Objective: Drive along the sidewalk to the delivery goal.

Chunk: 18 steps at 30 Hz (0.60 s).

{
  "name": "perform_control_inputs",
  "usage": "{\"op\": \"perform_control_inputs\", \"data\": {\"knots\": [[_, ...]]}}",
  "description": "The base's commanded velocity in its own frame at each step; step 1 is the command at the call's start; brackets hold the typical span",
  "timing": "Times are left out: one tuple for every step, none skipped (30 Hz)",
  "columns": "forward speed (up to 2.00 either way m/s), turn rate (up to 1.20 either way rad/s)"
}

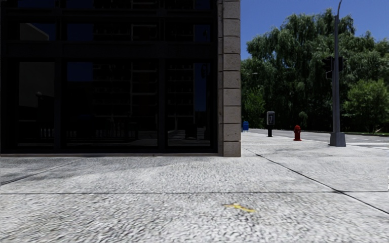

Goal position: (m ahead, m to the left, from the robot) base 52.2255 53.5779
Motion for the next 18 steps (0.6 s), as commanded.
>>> {"op": "perform_control_inputs", "data": {"knots": [[1.36, -0.47], [1.36, -0.47], [1.36, -0.47], [1.36, -0.47], [1.36, -0.47], [1.36, -0.47], [1.36, -0.47], [1.36, -0.47], [1.36, -0.47], [1.36, -0.47], [1.36, -0.47], [1.36, -0.47], [1.36, -0.47], [1.36, -0.47], [1.36, -0.47], [1.36, -0.47], [1.36, -0.47], [1.36, -0.48]]}}
